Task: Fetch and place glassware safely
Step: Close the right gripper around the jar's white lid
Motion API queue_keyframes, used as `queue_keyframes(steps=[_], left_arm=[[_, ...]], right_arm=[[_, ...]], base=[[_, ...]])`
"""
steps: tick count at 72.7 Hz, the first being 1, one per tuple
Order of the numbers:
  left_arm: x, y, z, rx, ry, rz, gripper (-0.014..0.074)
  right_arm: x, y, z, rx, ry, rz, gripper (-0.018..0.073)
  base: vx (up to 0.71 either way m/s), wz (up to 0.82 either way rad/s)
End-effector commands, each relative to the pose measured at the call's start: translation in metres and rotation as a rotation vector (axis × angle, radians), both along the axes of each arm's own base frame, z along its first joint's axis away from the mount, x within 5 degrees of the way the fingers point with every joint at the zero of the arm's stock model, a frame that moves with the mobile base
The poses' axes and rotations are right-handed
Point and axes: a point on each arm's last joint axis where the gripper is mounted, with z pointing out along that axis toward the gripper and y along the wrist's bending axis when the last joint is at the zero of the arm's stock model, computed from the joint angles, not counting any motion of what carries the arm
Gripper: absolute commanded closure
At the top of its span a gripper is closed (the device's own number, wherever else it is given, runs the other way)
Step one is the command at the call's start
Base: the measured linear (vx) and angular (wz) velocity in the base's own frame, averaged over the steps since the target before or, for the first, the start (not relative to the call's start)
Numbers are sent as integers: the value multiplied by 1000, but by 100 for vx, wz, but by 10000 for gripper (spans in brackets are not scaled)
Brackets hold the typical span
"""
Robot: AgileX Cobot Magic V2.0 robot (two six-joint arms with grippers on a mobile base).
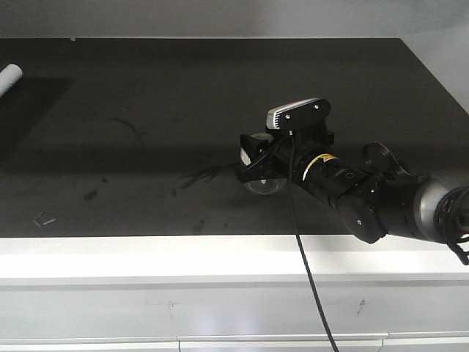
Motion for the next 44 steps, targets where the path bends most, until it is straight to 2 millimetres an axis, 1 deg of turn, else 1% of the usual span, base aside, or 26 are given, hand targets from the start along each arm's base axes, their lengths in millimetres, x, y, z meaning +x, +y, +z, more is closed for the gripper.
queue_keyframes(steps=[1, 11, 18, 25, 32, 44], left_arm=[[0, -1, 15, -14, -88, -11, 603], [0, -1, 15, -14, -88, -11, 603], [0, -1, 15, -14, -88, -11, 603], [0, -1, 15, -14, -88, -11, 603], [0, -1, 15, -14, -88, -11, 603], [0, -1, 15, -14, -88, -11, 603]], right_arm=[[1, 0, 21, 26, -67, 1, 300], [1, 0, 19, 18, -53, -1, 444], [0, -1, 22, 21, -60, -1, 569], [-3, -2, 33, 31, -85, -1, 569], [-8, -5, 51, 44, -119, -3, 567], [-24, -14, 86, 46, -158, -15, 562]], base=[[0, 0], [0, 0], [0, 0], [0, 0], [0, 0], [0, 0]])
